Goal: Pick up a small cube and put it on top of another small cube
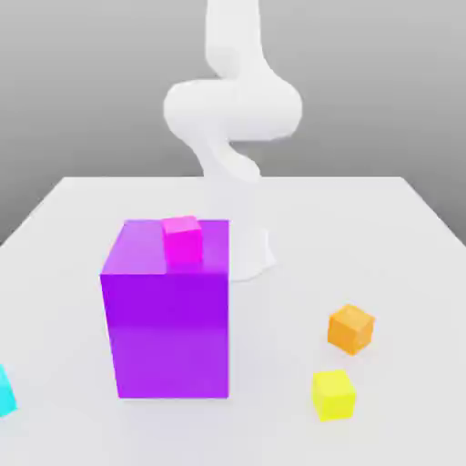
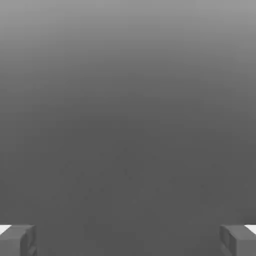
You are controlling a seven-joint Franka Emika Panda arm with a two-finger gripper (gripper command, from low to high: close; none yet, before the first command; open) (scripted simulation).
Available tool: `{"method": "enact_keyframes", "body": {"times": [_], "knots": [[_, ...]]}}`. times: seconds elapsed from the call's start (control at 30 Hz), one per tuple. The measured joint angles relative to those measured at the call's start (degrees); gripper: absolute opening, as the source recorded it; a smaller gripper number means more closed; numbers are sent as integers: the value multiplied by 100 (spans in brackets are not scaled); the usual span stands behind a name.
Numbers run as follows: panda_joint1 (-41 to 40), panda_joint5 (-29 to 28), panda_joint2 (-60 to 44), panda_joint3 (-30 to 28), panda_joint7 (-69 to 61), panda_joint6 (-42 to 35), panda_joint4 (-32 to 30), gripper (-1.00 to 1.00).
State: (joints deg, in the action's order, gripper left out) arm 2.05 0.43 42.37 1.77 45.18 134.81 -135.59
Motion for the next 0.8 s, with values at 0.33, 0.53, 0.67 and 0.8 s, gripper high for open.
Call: {"method": "enact_keyframes", "body": {"times": [0.33,0.53,0.67,0.8], "knots": [[1008,239,-1697,778,-357,1439,-1790,0],[1788,470,-2943,1240,-665,2447,-2992,0],[1935,-149,-4158,1422,-247,3342,-3278,0],[2382,-1116,-4843,770,447,3871,-3178,0]]}}
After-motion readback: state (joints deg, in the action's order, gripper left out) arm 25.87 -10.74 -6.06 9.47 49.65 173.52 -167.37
